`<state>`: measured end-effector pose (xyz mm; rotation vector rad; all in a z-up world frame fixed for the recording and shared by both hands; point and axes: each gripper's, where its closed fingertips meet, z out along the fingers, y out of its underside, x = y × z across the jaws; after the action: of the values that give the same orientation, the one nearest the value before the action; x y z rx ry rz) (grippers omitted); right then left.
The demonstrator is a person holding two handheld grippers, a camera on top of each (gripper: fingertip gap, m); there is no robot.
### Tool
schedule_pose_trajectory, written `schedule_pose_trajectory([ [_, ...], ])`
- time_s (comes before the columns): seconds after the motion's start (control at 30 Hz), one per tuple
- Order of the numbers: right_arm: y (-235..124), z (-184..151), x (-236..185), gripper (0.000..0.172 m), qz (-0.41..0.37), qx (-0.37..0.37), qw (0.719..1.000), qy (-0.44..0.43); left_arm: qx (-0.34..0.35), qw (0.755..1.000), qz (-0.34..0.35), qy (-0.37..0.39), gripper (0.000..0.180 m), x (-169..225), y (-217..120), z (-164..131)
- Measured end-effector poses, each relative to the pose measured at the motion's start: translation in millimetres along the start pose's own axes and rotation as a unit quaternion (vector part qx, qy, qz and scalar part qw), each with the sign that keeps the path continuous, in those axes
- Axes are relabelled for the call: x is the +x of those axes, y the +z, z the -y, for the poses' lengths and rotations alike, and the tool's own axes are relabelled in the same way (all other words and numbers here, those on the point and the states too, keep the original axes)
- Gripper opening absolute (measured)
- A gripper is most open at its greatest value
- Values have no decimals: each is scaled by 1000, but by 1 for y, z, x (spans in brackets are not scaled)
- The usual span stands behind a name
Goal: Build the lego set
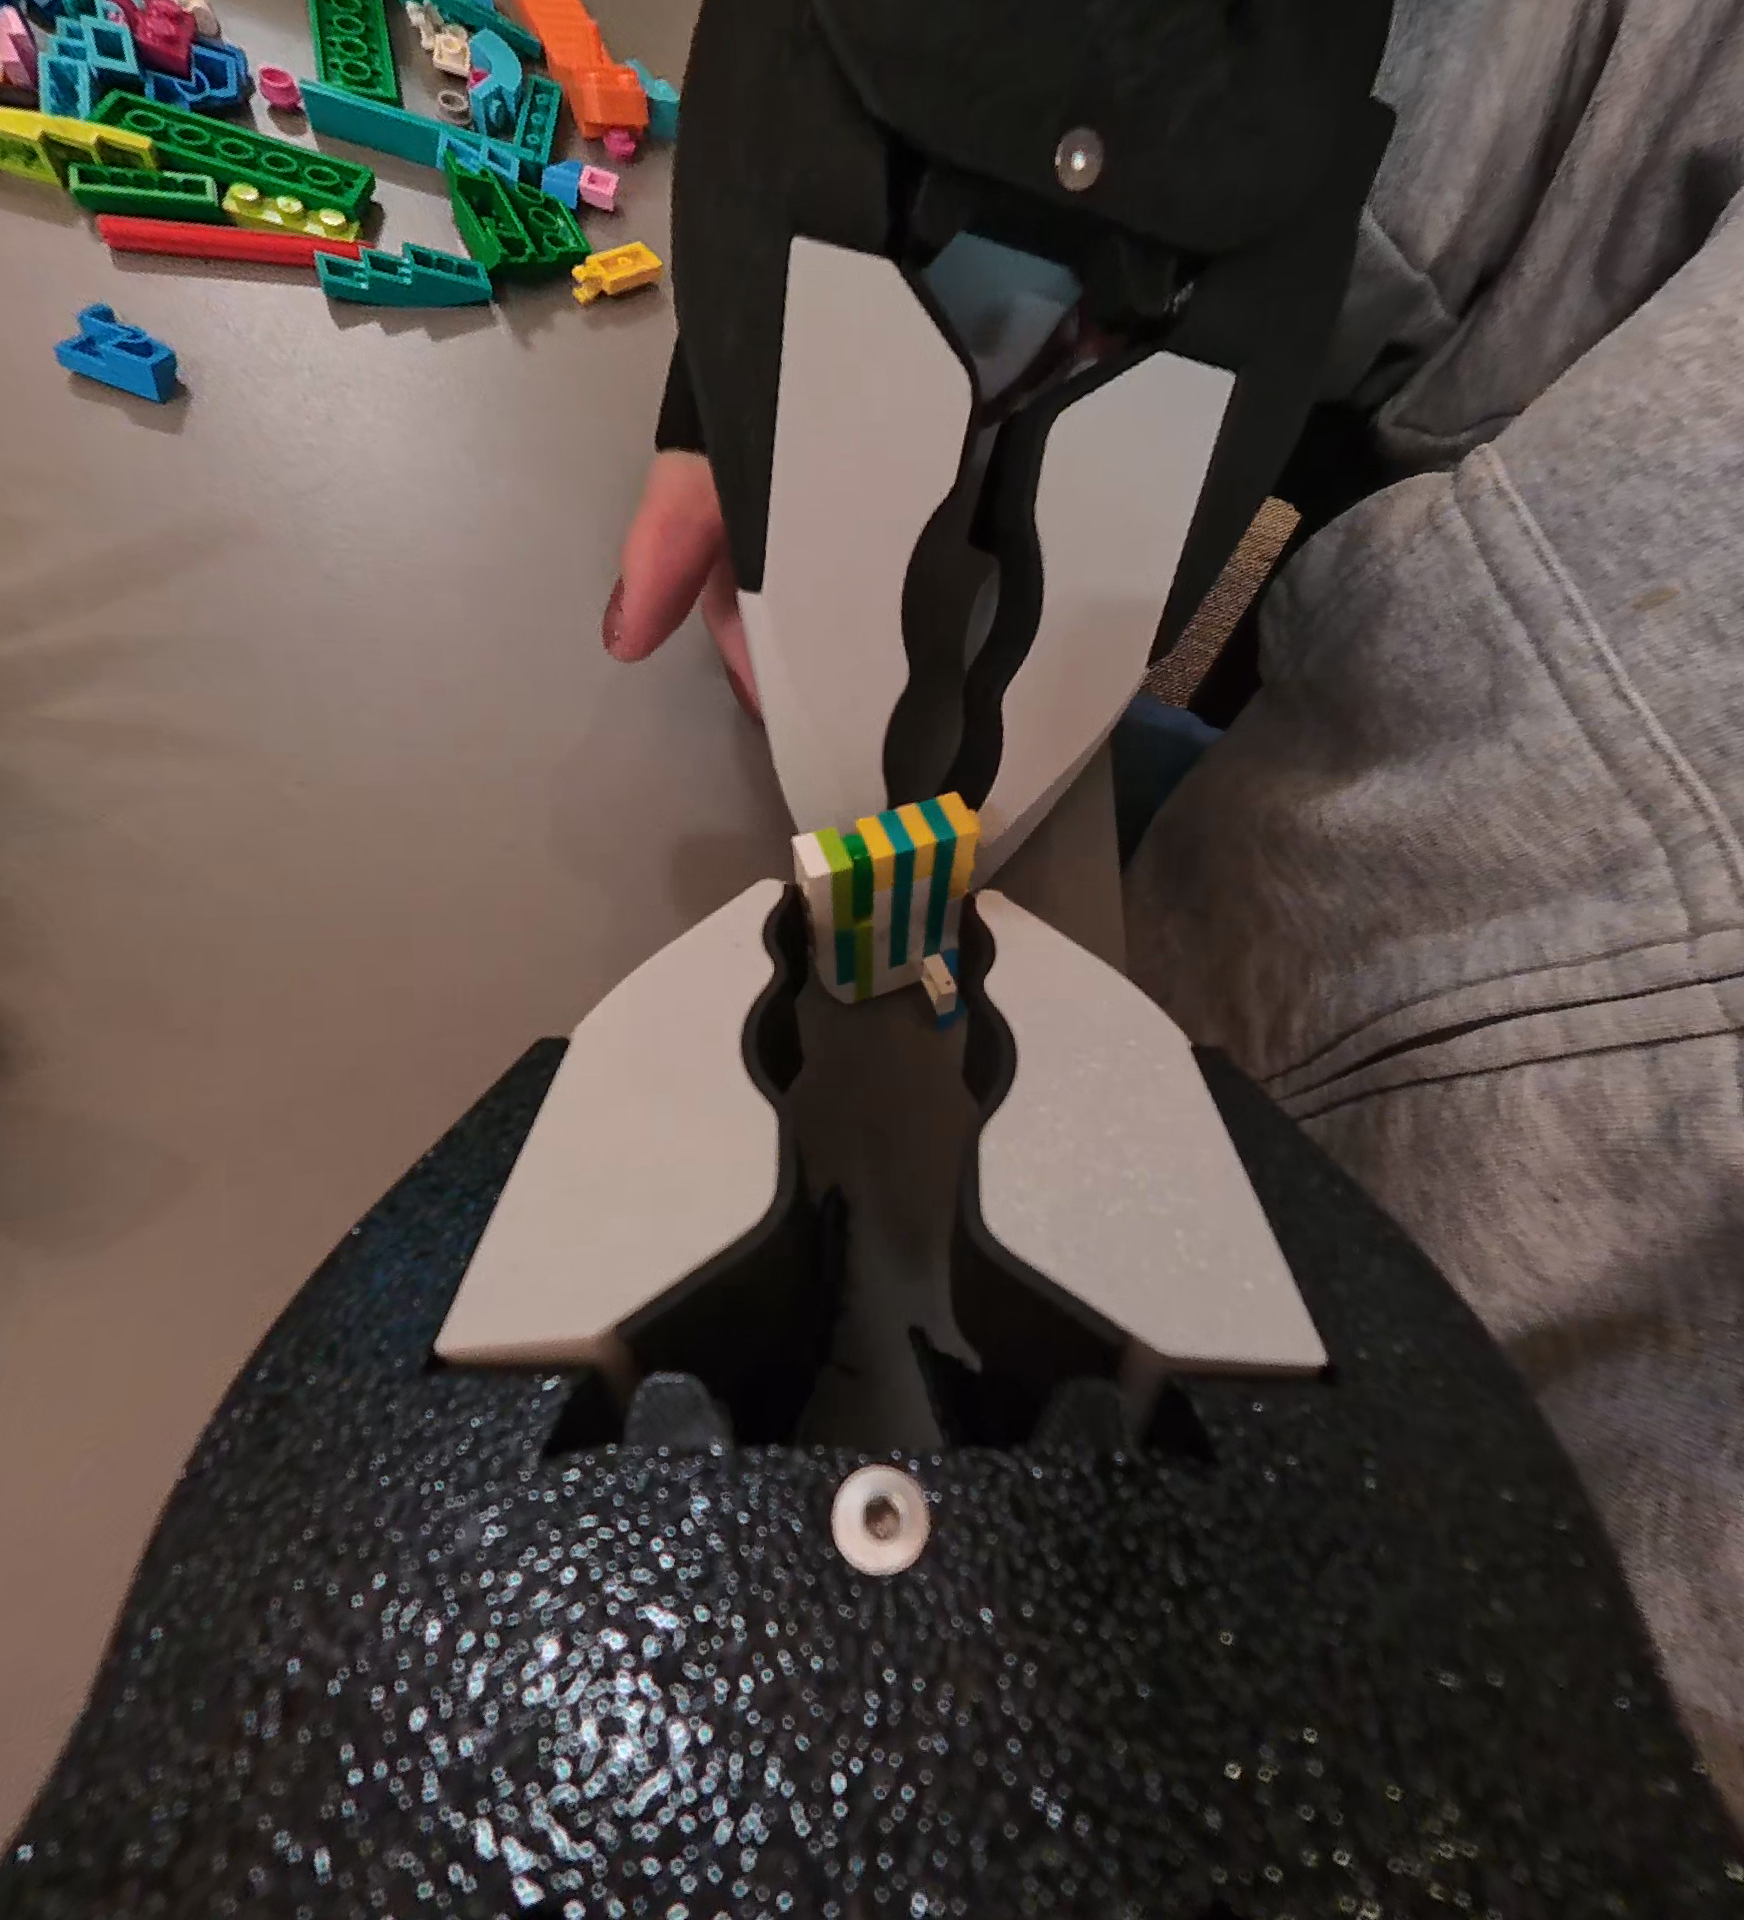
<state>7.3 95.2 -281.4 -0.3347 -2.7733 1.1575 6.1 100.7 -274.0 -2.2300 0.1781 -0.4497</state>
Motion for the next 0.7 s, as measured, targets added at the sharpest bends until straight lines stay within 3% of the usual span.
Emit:
schedule_pose_trajectory([
  [0.03,1,1,-1,13,5,2,1000,2,0,1000,0,0,29,0,0,0],
  [0.37,5,4,-6,8,33,2,999,-7,-1,1000,0,12,29,3,0,-1],
  [0.7,-7,18,-5,6,-78,-27,984,-157,40,980,79,176,28,12,-14,16],
])
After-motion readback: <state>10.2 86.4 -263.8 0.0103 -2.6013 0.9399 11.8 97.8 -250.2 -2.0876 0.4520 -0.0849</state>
